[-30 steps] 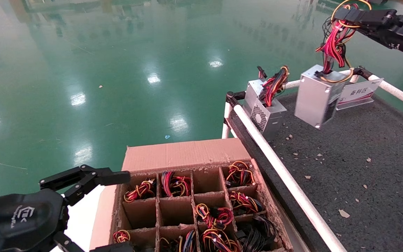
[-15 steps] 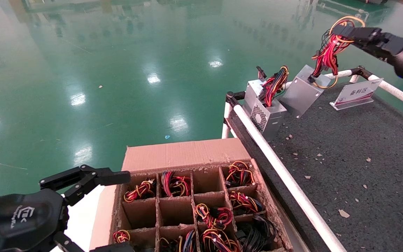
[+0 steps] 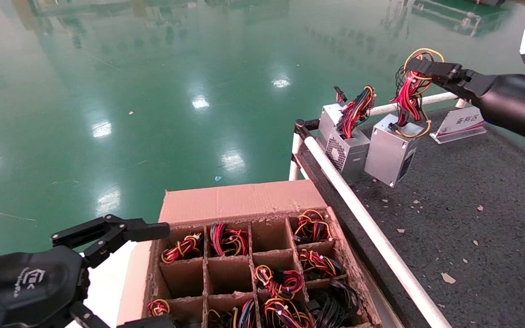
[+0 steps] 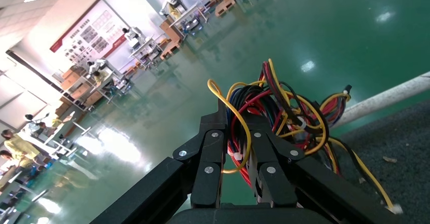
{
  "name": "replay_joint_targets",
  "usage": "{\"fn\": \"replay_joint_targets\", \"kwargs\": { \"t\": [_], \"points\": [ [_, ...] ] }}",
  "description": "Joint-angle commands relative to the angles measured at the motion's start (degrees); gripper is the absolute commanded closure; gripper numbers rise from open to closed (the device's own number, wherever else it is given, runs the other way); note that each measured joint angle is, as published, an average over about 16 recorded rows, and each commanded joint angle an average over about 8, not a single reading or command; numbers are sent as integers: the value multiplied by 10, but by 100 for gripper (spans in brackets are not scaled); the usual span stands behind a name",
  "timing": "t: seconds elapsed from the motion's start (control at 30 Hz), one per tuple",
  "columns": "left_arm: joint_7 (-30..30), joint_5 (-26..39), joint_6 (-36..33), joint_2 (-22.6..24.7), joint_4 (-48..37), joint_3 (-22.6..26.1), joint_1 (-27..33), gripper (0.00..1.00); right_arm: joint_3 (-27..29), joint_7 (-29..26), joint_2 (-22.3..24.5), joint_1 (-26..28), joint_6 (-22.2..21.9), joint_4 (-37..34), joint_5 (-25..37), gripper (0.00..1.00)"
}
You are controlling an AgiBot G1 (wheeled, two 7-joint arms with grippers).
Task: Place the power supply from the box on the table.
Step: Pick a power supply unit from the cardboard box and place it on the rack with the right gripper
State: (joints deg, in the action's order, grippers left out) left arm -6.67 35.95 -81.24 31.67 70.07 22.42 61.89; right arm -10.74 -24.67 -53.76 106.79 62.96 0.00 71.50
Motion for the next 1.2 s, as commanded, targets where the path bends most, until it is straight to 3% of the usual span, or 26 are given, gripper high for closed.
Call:
{"fn": "replay_joint_targets", "kwargs": {
  "t": [0.03, 0.77, 0.83, 1.0, 1.07, 1.1, 1.2],
  "points": [
    [0, 0, 0, 0, 0, 0, 0, 0, 0, 4, -3, -3, -4, 0, 0, 100],
    [0, 0, 0, 0, 0, 0, 0, 0, 2, 22, -54, -25, -89, -5, -3, 99],
    [0, 0, 0, 0, 0, 0, 0, 0, 1, 21, -59, -26, -92, -5, -1, 87],
    [0, 0, 0, 0, 0, 0, 0, 0, -5, 20, -68, -29, -101, -7, 6, 24],
    [0, 0, 0, 0, 0, 0, 0, 0, -6, 20, -71, -29, -104, -7, 8, 4],
    [0, 0, 0, 0, 0, 0, 0, 0, -6, 19, -71, -29, -105, -7, 8, 0],
    [0, 0, 0, 0, 0, 0, 0, 0, -7, 19, -73, -30, -106, -7, 9, 0]
  ]
}}
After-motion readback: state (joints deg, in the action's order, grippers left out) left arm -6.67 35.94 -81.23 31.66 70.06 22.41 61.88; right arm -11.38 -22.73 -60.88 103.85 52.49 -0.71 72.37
